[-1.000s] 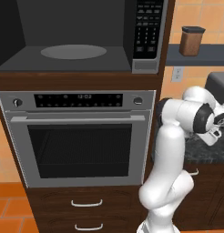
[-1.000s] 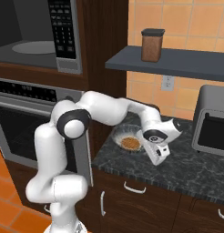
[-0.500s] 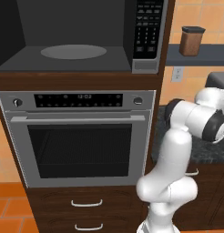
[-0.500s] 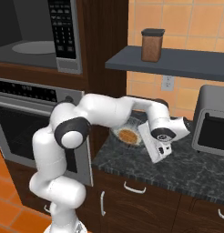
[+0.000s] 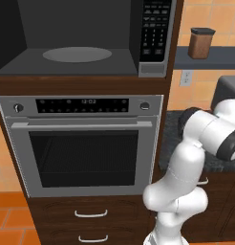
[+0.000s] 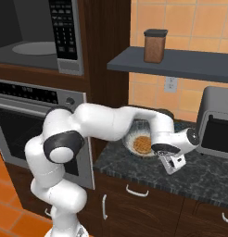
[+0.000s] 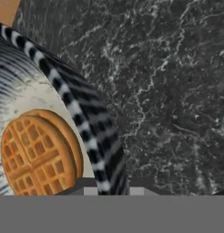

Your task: Open the microwave, place the bowl with waffle inside the microwave, then close the microwave door and turn it on.

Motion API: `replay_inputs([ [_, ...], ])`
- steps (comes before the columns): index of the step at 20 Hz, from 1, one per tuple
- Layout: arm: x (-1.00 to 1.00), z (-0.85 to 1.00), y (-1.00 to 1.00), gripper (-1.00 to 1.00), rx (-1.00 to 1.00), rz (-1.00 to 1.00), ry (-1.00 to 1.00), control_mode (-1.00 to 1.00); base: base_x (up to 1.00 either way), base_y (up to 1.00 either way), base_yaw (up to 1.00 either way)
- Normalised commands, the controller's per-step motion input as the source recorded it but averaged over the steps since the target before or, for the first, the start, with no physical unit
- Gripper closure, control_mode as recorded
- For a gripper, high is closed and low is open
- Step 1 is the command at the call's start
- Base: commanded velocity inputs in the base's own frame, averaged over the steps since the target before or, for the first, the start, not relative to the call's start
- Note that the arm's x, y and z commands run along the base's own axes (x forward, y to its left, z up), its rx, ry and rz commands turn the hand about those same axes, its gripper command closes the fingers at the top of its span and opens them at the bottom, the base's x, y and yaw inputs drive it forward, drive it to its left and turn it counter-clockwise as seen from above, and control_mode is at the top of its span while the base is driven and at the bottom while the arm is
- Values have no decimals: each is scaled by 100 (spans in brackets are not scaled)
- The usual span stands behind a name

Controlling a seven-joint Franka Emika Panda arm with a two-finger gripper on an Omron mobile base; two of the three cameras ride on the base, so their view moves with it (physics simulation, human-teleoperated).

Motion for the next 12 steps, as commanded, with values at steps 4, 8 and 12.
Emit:
replay_inputs([
  [4,-18,65,-55,100,-7,-38,-3,-100,0,0,0],
  [8,-28,73,-2,100,0,-33,-16,-100,0,0,0],
  [12,-37,59,2,100,0,-31,-29,-100,0,0,0],
])
